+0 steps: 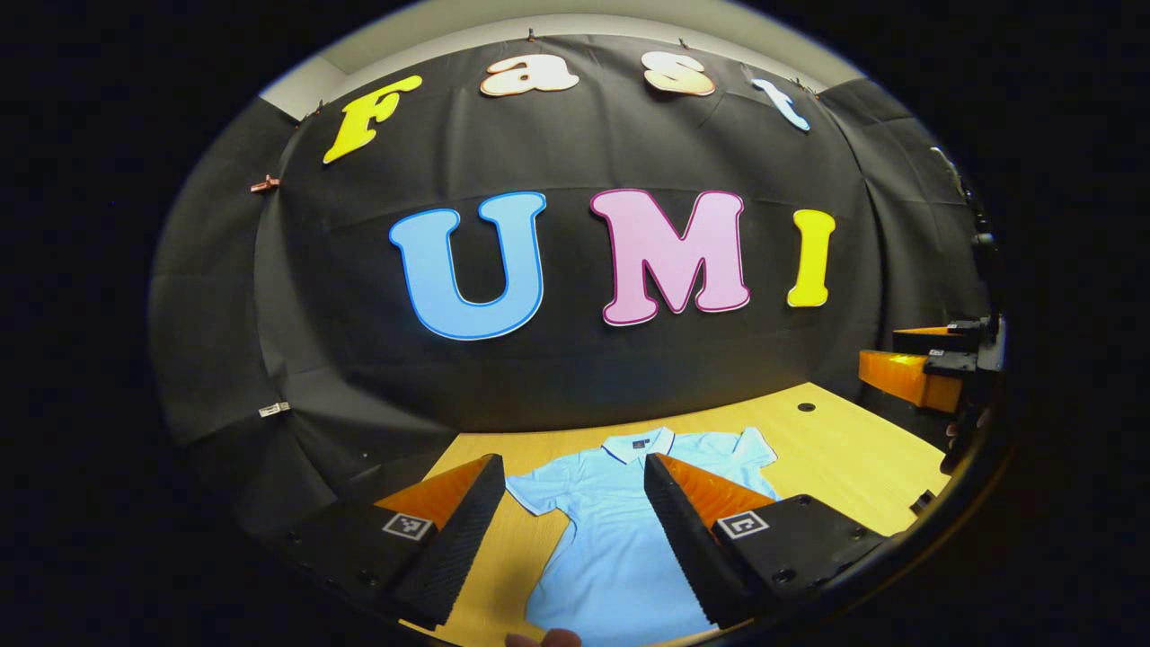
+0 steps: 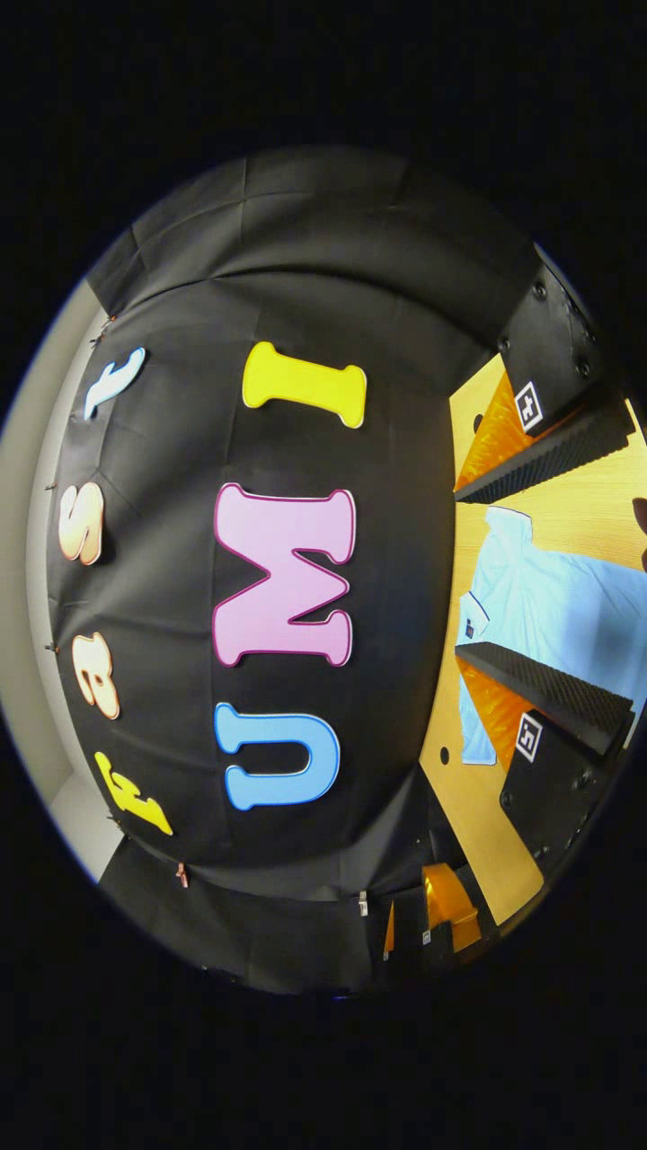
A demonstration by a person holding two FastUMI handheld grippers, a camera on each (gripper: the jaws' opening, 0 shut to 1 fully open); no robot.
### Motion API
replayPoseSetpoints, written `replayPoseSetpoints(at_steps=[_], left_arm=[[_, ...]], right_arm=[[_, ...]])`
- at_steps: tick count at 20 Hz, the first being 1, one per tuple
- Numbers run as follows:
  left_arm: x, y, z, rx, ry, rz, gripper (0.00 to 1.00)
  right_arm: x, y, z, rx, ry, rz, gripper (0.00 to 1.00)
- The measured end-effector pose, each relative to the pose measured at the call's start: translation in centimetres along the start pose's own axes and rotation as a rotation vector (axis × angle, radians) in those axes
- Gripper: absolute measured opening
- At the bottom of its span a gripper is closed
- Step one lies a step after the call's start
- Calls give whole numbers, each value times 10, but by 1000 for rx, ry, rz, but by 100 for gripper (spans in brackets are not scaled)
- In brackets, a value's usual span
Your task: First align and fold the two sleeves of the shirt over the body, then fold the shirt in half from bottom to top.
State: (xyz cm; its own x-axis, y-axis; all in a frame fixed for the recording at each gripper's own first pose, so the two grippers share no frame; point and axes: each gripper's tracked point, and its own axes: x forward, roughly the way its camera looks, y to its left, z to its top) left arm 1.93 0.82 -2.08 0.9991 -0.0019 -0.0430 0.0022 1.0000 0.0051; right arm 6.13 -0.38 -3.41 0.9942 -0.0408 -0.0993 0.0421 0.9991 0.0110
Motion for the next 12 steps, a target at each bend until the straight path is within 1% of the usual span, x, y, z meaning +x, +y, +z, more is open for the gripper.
replayPoseSetpoints(at_steps=[3, 6, 9, 12], left_arm=[[-1, 3, -7, -2, 23, 17, 99], [-2, 5, -16, 2, 50, 38, 99], [-1, 7, -25, 5, 81, 66, 99], [-3, 10, -34, 3, 111, 97, 99]], right_arm=[[44, -17, -16, 20, 49, -27, 97], [100, -45, -50, 39, 131, -85, 97], [162, -80, -95, 49, 212, -137, 97], [211, -93, -154, 140, 343, -146, 97]])
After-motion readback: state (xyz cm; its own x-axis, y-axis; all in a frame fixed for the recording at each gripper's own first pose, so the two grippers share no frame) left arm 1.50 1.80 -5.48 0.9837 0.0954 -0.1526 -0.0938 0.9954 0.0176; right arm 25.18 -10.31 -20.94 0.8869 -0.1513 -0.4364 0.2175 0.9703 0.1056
